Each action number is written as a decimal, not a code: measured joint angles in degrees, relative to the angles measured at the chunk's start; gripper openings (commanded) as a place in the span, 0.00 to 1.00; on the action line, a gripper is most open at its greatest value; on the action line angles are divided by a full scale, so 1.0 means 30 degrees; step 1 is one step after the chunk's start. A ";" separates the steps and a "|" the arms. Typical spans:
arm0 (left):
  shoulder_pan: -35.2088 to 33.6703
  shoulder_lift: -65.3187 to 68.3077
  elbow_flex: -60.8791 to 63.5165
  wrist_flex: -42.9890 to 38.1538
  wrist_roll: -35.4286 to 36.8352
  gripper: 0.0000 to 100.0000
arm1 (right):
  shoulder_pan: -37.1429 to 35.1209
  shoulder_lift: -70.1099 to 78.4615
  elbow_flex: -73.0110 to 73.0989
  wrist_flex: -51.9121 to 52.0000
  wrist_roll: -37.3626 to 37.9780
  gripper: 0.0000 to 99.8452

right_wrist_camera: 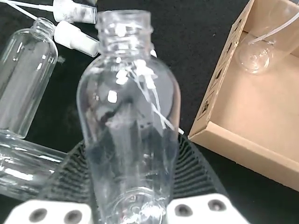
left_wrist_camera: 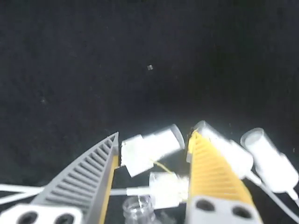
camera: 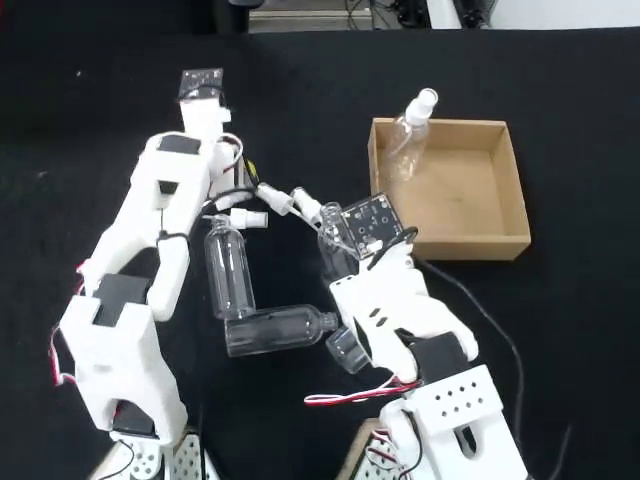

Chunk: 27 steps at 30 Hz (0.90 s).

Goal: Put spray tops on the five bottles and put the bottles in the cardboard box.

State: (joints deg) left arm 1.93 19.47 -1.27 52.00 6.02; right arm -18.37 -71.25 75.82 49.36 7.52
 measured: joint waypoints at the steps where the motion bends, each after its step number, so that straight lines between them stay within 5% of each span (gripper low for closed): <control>1: -0.0059 0.0381 -0.0645 0.0293 0.0000 0.24 | 0.0000 0.0000 0.0029 0.0000 0.0000 0.01; 18: 0.0059 0.6681 -0.9700 0.7502 -0.0117 0.24 | 0.0000 0.0000 0.0029 0.0000 0.0000 0.01; 27: -0.0879 0.8000 -1.2718 1.0081 -0.3136 0.23 | 0.0000 0.0000 0.0029 0.0000 0.0000 0.01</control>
State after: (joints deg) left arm -0.70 43.47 -39.43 82.24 -3.38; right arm -18.37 -71.25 75.91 49.36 7.52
